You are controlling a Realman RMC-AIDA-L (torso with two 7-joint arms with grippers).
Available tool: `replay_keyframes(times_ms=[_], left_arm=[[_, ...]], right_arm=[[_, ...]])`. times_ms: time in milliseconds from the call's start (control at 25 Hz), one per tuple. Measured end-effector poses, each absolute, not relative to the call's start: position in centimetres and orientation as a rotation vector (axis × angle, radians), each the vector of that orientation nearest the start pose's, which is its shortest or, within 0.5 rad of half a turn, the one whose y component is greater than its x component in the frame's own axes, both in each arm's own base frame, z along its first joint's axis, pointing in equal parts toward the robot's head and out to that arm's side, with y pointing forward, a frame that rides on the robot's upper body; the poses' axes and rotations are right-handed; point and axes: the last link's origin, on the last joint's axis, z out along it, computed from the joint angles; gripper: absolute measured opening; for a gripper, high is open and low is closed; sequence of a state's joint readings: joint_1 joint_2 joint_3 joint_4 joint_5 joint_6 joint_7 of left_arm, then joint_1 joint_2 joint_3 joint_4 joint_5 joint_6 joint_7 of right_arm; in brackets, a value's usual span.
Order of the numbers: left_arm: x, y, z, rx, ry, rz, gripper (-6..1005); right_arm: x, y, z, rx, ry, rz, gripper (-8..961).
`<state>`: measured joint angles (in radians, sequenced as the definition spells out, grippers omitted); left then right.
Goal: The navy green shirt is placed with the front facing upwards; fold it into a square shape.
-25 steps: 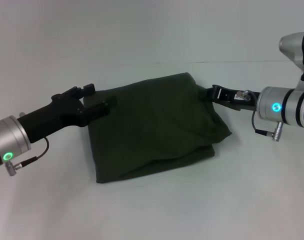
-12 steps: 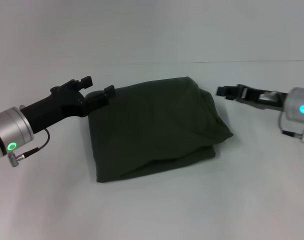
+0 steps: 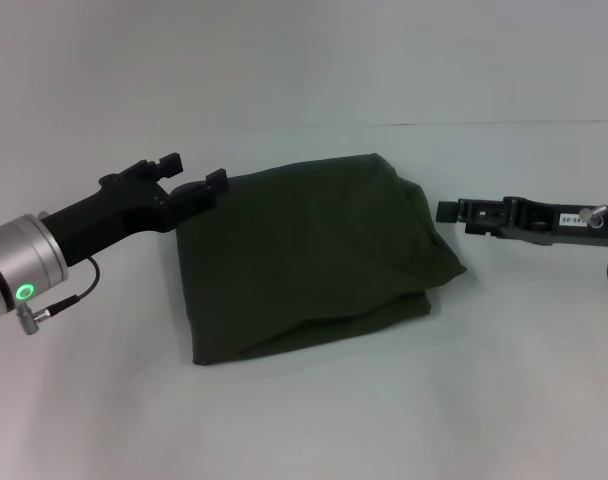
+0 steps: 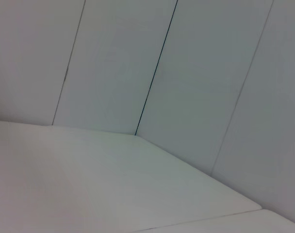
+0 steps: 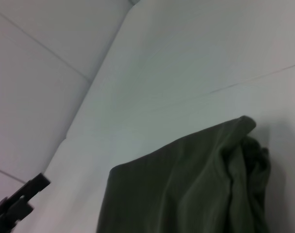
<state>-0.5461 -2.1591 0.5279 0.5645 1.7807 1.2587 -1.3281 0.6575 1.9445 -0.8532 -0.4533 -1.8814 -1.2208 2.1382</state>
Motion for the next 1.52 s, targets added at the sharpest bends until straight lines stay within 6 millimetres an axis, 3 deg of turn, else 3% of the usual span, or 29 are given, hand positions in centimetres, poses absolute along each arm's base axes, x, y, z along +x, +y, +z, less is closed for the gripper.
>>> replay_keyframes(times_ms=[240,480,680,920,1120,1520], left_arm=[[-26.9,36.5,-0.6,-2.231,-0.819,-0.894,844],[-26.9,36.5,-0.9,-2.236,-0.823,-0.897,844],[-26.9,36.5,-0.8,-2.233,-0.825,-0.895,844],[-27.1,36.5,-0.8,-2.226,-0.83,-0.888,844],[-27.3,36.4,-0.8,-2.224,-0.833,-0.885,844],[-27.4,36.2,-0.9,-2.224,-0.84,-0.884,844]], right_arm=[[27.1,38.9,0.8,-2.285,1.64,0.632,798],[26.0,39.8,-0.7,-2.307,1.607,0.546,738],[25.1,40.5,-1.5,-2.315,1.577,0.517,634],[24.8,40.9,-2.6,-2.299,1.565,0.465,638],[24.8,41.1,-2.9,-2.282,1.552,0.462,430],[24.5,40.5,-2.9,-2.318,1.504,0.561,133]])
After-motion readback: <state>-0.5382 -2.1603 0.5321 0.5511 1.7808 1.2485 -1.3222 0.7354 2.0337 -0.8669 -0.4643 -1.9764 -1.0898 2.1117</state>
